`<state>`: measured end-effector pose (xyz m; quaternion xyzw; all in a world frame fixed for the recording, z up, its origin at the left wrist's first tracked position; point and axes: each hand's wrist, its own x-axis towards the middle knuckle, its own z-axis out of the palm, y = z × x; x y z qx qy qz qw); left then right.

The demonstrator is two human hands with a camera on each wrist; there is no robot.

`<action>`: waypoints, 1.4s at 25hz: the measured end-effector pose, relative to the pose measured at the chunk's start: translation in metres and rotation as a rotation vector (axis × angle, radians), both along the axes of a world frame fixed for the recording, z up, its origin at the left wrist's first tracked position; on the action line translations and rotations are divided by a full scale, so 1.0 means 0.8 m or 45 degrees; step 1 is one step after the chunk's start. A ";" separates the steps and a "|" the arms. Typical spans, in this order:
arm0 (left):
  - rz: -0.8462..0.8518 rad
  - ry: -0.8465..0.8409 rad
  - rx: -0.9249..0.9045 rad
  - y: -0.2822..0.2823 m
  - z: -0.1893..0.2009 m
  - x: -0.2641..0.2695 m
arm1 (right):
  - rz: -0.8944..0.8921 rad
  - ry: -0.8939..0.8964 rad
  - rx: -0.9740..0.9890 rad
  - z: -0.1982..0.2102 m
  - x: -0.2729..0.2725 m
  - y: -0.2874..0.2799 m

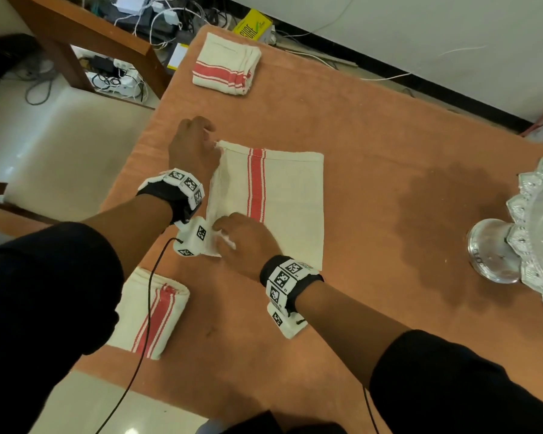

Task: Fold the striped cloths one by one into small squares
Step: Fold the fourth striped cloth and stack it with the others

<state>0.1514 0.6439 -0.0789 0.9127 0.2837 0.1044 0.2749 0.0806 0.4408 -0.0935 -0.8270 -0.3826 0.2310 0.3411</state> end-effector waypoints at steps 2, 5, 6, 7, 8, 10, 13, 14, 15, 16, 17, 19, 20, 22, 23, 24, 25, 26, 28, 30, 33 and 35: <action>-0.256 -0.096 0.097 -0.022 0.009 -0.013 | -0.133 -0.148 -0.036 0.000 0.031 -0.016; -0.716 0.066 0.191 -0.058 0.009 -0.032 | -0.242 -0.424 -0.236 0.003 0.084 -0.039; -0.805 0.161 0.237 -0.066 0.005 -0.036 | -0.245 -0.485 -0.301 0.003 0.099 -0.046; -0.861 0.247 0.281 -0.071 0.000 -0.039 | -0.232 -0.529 -0.352 0.002 0.111 -0.051; -0.896 0.308 0.313 -0.072 -0.005 -0.041 | -0.204 -0.559 -0.393 0.000 0.120 -0.054; -0.917 0.364 0.366 -0.068 -0.010 -0.040 | -0.119 -0.589 -0.444 -0.006 0.131 -0.056; -0.911 0.409 0.428 -0.060 -0.011 -0.034 | -0.023 -0.611 -0.501 -0.010 0.139 -0.049; -0.909 0.425 0.442 -0.058 -0.010 -0.033 | -0.011 -0.607 -0.525 -0.010 0.140 -0.046; -0.901 0.439 0.449 -0.056 -0.010 -0.033 | 0.000 -0.599 -0.542 -0.010 0.140 -0.045; -0.888 0.448 0.450 -0.054 -0.011 -0.033 | 0.009 -0.594 -0.554 -0.010 0.141 -0.046; -0.865 0.452 0.444 -0.052 -0.011 -0.034 | 0.019 -0.593 -0.561 -0.010 0.142 -0.048; -0.811 0.437 0.404 -0.047 -0.014 -0.039 | 0.020 -0.586 -0.567 -0.009 0.148 -0.058; -0.788 0.427 0.379 -0.045 -0.016 -0.042 | 0.009 -0.581 -0.563 -0.009 0.152 -0.066; -0.760 0.426 0.337 -0.038 -0.019 -0.049 | -0.019 -0.588 -0.547 -0.010 0.159 -0.086; -0.762 0.436 0.319 -0.035 -0.019 -0.050 | -0.030 -0.597 -0.532 -0.011 0.162 -0.097; -0.770 0.452 0.302 -0.033 -0.017 -0.051 | -0.040 -0.604 -0.518 -0.013 0.164 -0.107; -0.779 0.471 0.289 -0.031 -0.014 -0.051 | -0.047 -0.608 -0.506 -0.014 0.164 -0.115; -0.784 0.493 0.280 -0.031 -0.012 -0.049 | -0.052 -0.603 -0.501 -0.015 0.164 -0.119; -0.780 0.539 0.272 -0.035 -0.006 -0.043 | -0.056 -0.567 -0.515 -0.014 0.164 -0.117; -0.770 0.581 0.294 -0.043 0.002 -0.037 | -0.035 -0.518 -0.582 -0.009 0.165 -0.109; -0.777 0.541 0.353 -0.064 0.021 -0.039 | -0.038 -0.528 -0.613 0.007 0.155 -0.094; -0.856 0.486 0.370 -0.083 0.028 -0.050 | -0.057 -0.553 -0.535 0.014 0.135 -0.085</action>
